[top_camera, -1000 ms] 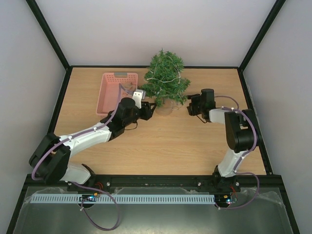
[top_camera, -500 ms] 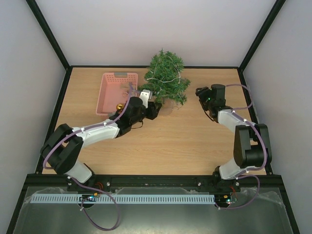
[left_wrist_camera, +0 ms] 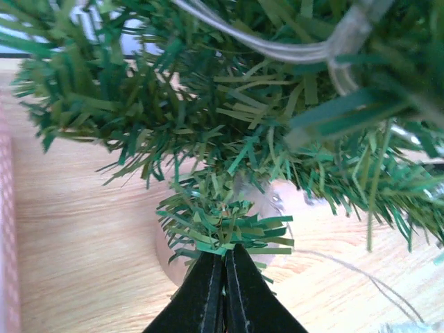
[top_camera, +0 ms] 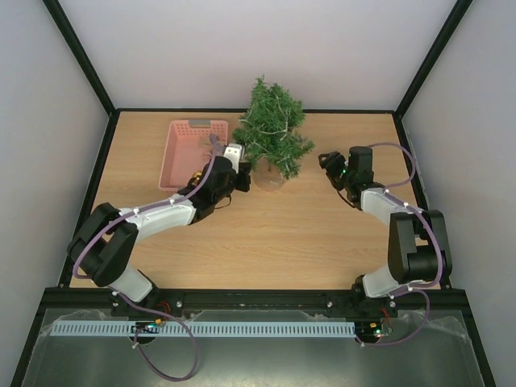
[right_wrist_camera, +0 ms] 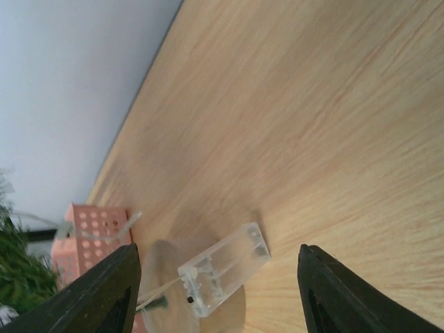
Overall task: Decorate the small christmas tree
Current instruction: Wrap the decoration item around the Christmas tree.
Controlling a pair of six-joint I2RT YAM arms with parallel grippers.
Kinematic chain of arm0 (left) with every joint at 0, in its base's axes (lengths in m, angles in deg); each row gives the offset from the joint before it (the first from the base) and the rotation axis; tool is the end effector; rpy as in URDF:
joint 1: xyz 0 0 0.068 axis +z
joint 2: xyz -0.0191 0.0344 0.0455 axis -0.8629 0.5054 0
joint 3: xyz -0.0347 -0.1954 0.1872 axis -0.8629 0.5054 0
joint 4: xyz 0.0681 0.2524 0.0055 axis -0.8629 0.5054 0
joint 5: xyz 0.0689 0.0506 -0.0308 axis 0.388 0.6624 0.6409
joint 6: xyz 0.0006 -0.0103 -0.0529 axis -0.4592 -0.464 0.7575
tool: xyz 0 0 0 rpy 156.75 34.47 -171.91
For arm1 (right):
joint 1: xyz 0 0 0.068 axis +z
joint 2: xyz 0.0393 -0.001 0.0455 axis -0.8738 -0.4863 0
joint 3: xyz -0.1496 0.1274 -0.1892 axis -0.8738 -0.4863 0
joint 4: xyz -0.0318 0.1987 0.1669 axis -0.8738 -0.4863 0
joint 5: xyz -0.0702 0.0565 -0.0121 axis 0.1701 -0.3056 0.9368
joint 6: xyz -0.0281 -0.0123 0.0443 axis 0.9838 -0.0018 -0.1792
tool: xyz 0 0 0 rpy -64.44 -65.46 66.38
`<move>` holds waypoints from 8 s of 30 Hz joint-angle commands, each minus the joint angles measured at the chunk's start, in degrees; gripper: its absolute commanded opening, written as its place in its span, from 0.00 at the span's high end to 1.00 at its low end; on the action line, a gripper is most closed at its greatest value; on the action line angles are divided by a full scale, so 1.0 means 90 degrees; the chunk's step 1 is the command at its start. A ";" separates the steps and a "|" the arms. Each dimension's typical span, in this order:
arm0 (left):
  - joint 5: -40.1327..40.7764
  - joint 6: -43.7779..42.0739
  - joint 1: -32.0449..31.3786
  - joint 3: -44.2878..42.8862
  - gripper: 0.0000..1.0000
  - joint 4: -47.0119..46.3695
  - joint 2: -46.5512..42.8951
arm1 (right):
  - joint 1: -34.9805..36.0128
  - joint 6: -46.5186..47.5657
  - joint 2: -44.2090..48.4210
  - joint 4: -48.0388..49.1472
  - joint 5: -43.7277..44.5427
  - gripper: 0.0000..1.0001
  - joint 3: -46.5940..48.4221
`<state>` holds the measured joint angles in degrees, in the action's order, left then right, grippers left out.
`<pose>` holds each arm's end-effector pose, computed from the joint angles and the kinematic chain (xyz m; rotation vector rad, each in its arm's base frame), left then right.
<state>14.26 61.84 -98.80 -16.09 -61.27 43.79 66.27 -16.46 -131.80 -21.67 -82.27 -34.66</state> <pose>0.2702 -0.2160 0.2339 0.2408 1.8941 -0.6416 0.3155 0.0437 0.2078 0.7086 2.0919 1.0544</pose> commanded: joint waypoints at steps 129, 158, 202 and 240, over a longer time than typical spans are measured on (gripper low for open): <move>-0.1765 0.1009 0.1353 0.0417 0.55 0.1386 -0.1965 | 0.1240 1.0267 0.0743 0.1806 0.1040 0.98 0.0111; -0.1624 0.1742 -0.0401 0.0204 0.59 -0.0143 -0.1169 | 0.1243 0.9911 0.1180 0.2262 0.0675 0.98 -0.0271; -0.0027 0.2742 0.0291 -0.0714 0.94 -0.0075 0.0299 | 0.1368 0.9561 0.1411 0.2553 0.0954 0.98 -0.0529; -0.0715 0.2548 0.0645 -0.0860 0.89 0.0012 0.0515 | 0.0911 1.1821 0.0001 0.2067 0.0342 0.84 0.0601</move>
<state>7.99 85.38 -93.35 -21.95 -60.86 47.62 75.39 88.15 -131.65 -1.47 -76.72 -30.81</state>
